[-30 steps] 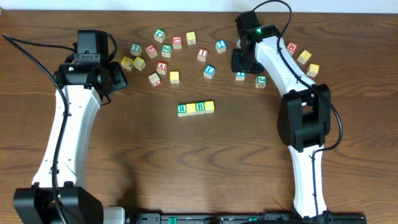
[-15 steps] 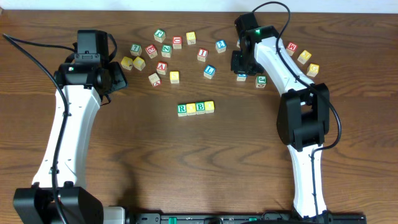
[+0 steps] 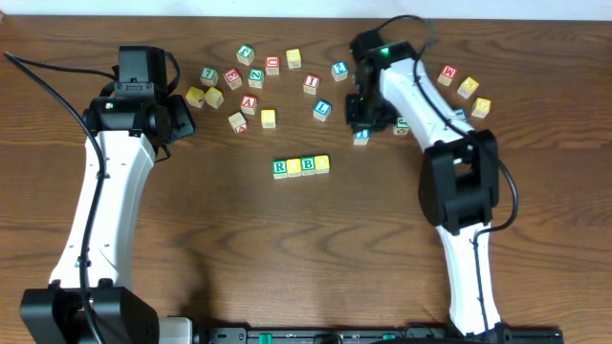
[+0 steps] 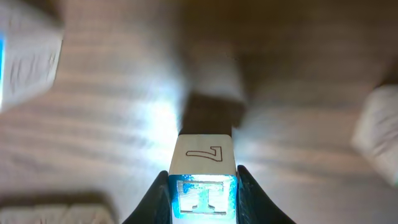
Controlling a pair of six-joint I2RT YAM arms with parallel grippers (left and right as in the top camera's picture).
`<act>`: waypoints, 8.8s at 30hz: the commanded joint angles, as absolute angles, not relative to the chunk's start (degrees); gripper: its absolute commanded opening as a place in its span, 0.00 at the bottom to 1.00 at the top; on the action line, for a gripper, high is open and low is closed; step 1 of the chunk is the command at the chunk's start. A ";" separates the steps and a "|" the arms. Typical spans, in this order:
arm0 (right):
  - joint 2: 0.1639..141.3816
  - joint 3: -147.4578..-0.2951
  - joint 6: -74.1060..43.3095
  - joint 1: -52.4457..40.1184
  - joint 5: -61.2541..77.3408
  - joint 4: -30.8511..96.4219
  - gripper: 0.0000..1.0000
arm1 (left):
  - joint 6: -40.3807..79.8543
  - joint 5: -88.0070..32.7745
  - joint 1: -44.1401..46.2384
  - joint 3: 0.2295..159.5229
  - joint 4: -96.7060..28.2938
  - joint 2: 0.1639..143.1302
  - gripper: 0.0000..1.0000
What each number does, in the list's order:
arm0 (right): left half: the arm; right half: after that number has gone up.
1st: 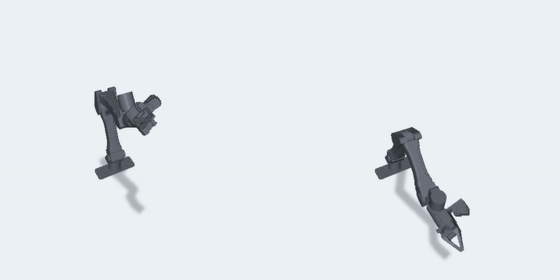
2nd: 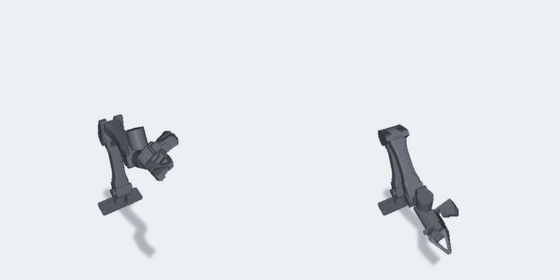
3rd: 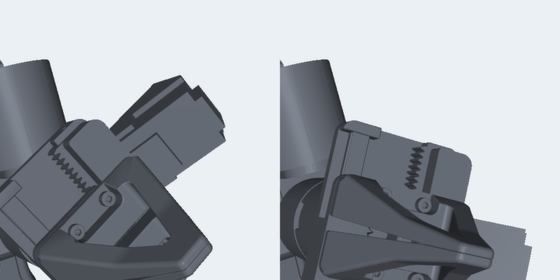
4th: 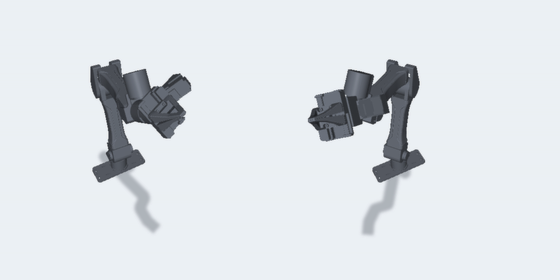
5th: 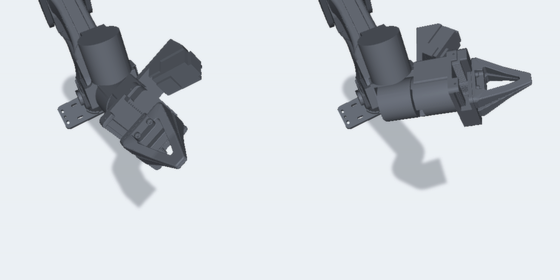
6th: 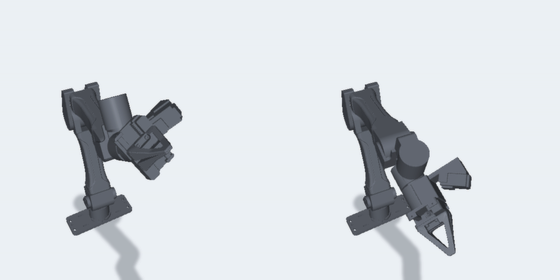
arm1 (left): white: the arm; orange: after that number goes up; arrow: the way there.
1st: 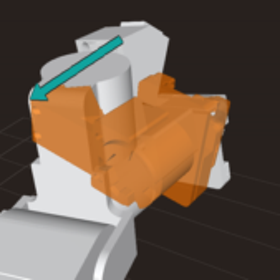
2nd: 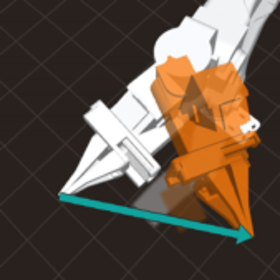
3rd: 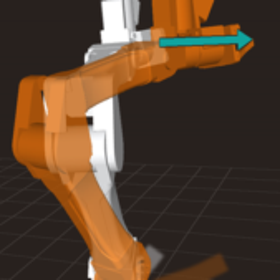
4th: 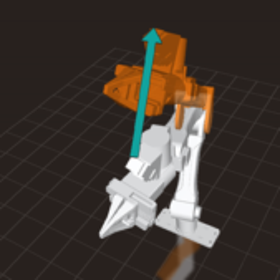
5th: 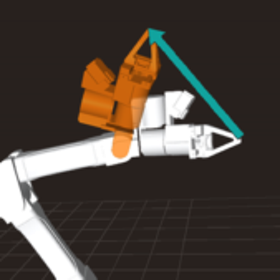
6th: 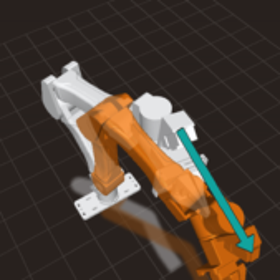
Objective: Spell out ROBOT
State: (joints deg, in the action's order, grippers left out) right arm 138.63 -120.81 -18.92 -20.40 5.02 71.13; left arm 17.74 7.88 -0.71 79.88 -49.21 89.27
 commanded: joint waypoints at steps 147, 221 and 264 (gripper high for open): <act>127.24 -115.48 -15.73 -16.97 5.98 74.63 0.39 | 19.55 -4.75 17.23 72.97 -37.80 111.57 0.07; 127.61 -99.92 -21.69 -24.01 8.78 64.93 0.29 | 22.57 -9.39 23.22 72.97 -33.23 111.59 0.07; 122.69 -100.42 -22.24 -25.34 5.45 67.61 0.19 | 22.13 -5.32 23.18 72.97 -33.78 111.59 0.08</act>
State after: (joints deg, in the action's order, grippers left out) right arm 123.76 -100.01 -22.57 -25.26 5.61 67.24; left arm 22.48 -4.86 23.00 73.52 -33.43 111.24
